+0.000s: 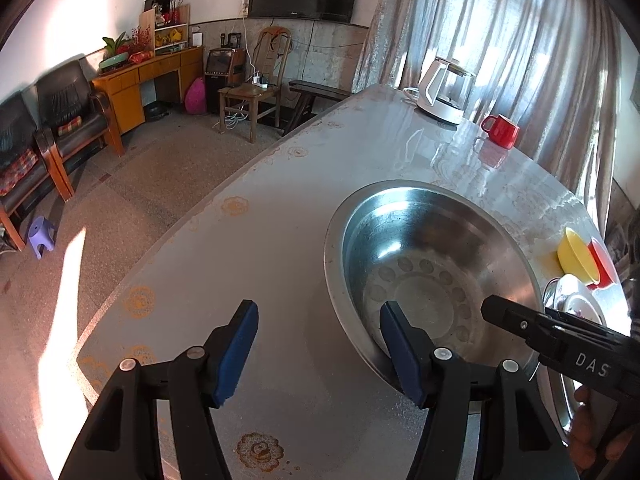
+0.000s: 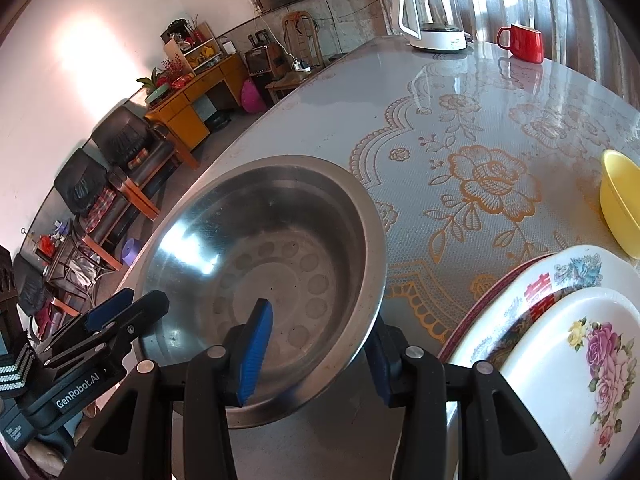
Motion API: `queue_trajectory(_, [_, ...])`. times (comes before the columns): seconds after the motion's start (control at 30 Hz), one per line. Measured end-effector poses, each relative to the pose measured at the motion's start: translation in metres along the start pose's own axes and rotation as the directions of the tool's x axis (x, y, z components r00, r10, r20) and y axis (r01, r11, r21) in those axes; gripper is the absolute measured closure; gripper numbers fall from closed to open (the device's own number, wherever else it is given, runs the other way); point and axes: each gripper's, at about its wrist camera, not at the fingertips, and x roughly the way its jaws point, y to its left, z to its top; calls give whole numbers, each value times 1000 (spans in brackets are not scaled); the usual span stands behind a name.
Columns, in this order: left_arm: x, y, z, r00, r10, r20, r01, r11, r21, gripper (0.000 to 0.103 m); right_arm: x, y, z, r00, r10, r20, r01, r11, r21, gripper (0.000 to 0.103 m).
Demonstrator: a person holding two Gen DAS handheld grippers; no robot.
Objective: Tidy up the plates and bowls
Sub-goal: 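Lift the steel bowl with both tools and carry it across the table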
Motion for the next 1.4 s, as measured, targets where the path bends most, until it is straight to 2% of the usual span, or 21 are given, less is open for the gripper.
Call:
queue_trajectory(0.07, [-1,-2,0,1000,-12,4,12,1000,13,48,0,0,1,1000,4,5,-4,1000,-2,58])
queue_trajectory(0.13, [-4,-8,-1,1000,-16,11,16,999,44,62,-1,2,0,1000,11,15,-11,1000,-25,58])
queue_trajectory(0.23, [-5,-15,-2,1000,-7,18,5,997,82,72,-2,8,-3,1000,0,18,1,998,-60,59])
queue_trajectory(0.3, [-6,-17,-4,1000,-1,19,-1,996,87,72,-3,10,-4,1000,-9,24,11,997,-78,66])
queue_trajectory(0.57, [-19,-11,-6,999,-9,32,6,998,69,72,-6,16,-11,1000,-7,1,7,996,-91,66])
queue_trajectory(0.77, [-19,-9,-16,1000,-8,13,7,998,55,72,-7,18,-13,1000,10,-13,-11,996,-92,65])
queue_trajectory(1.0, [-32,-10,-18,999,6,43,-8,999,51,71,-7,16,-15,999,21,-32,-24,997,-71,64])
queue_trajectory(1.4, [-62,-9,-21,992,49,116,-56,997,52,68,-37,-2,-19,998,40,40,-40,999,-20,62])
